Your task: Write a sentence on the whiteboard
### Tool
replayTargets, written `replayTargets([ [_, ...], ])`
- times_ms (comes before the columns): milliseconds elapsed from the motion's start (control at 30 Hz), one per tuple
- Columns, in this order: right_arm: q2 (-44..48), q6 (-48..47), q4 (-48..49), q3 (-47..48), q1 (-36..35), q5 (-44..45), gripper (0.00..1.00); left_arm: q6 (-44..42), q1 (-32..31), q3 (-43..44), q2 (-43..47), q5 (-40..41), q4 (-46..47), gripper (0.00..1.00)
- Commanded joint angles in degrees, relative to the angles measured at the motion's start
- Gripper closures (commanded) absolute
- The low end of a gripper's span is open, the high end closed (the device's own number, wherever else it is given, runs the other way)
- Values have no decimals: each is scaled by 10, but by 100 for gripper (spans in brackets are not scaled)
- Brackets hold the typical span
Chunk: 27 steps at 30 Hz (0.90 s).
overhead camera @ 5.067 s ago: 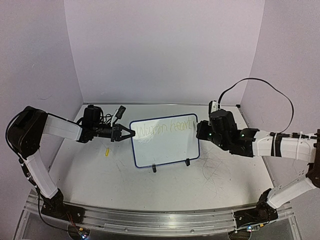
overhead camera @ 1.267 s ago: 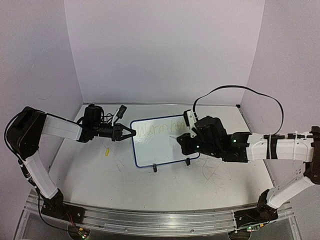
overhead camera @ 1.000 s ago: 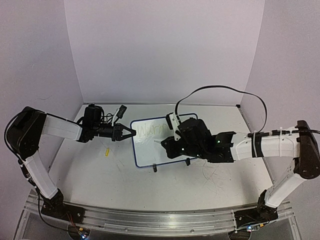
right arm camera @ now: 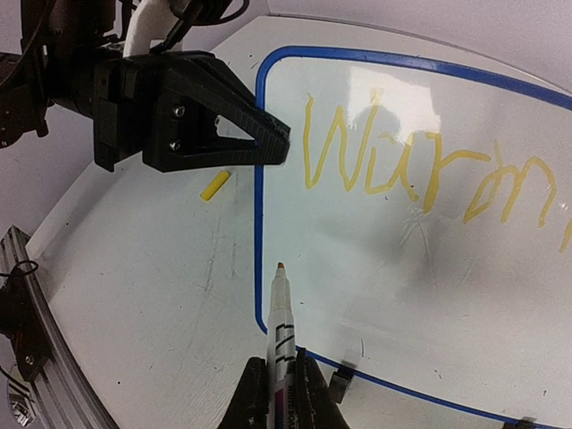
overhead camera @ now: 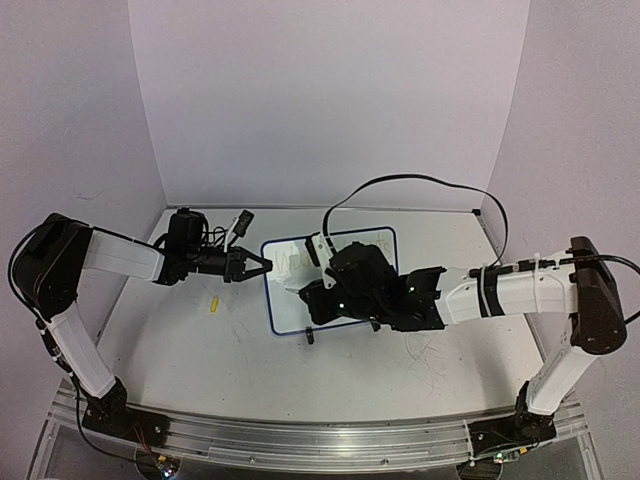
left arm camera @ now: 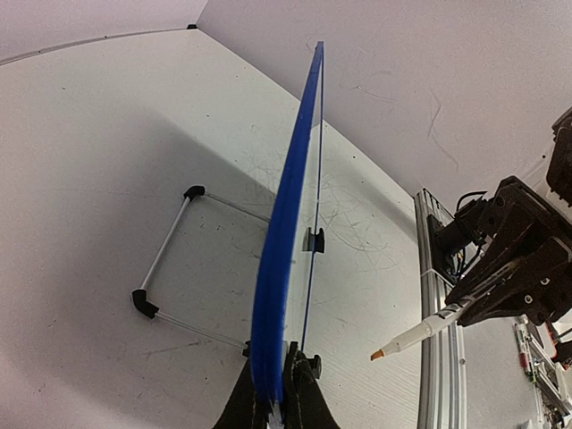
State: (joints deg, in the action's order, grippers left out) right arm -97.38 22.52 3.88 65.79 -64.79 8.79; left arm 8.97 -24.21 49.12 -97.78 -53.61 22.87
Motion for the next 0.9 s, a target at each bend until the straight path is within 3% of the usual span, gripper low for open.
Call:
replayTargets([
  [0, 26, -2, 21, -6, 0, 53, 100, -32, -5, -1, -10, 95, -21, 100],
  [433, -37, -28, 27, 48, -3, -14, 100, -33, -5, -2, -9, 94, -22, 100],
  [867, -47, 11, 5, 46, -3, 57, 100, -33, -5, -2, -7, 94, -22, 100],
])
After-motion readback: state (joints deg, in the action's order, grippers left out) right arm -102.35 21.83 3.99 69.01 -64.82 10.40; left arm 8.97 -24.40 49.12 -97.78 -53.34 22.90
